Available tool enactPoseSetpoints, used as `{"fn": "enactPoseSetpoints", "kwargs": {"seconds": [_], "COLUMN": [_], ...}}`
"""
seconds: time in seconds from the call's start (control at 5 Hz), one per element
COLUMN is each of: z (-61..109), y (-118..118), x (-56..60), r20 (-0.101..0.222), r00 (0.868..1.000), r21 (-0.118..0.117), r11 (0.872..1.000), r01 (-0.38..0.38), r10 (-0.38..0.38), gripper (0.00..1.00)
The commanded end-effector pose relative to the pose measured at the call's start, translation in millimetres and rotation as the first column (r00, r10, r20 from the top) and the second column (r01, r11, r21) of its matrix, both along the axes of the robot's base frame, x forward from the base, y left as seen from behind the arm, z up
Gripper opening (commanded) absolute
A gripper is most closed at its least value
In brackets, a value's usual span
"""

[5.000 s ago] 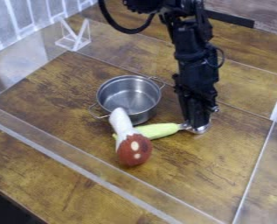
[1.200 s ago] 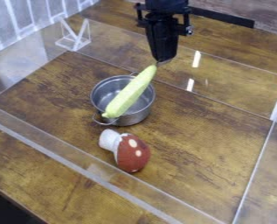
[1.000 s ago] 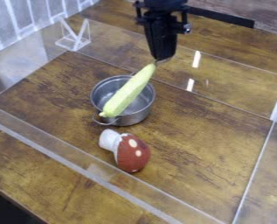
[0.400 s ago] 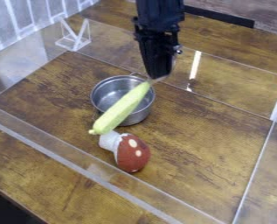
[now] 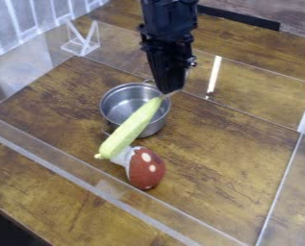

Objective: Move the green spoon to the left

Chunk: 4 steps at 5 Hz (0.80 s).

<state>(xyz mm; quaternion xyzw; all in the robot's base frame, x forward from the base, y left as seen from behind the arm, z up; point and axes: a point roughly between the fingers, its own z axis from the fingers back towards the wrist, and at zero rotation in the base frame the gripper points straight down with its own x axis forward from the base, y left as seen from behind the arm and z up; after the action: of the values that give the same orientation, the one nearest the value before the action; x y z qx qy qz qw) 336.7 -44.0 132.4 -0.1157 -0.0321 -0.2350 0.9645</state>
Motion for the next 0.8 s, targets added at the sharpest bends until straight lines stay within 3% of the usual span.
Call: {"fn": "enactPoseSetpoints", "kwargs": {"seconds": [0.0,0.2,0.4,0.6], "z": [30.2,29.1,29.9,27.0], "y": [1.8,1.3,4.4,4.7], "x": [-10.4,-16.5,-13.5,-12.2], "r20": [0.097,0.113,0.139,0.144], "r00": [0.993,0.984,0.98,0.979], "r21": [-0.005,-0.007,-0.012,-0.017], "r11": [0.997,0.991,0.989,0.99], "r01": [-0.071,-0.134,-0.145,-0.143], "r10": [0.071,0.134,0.145,0.144], "gripper": [0.0,0.0,0.0,0.0]}}
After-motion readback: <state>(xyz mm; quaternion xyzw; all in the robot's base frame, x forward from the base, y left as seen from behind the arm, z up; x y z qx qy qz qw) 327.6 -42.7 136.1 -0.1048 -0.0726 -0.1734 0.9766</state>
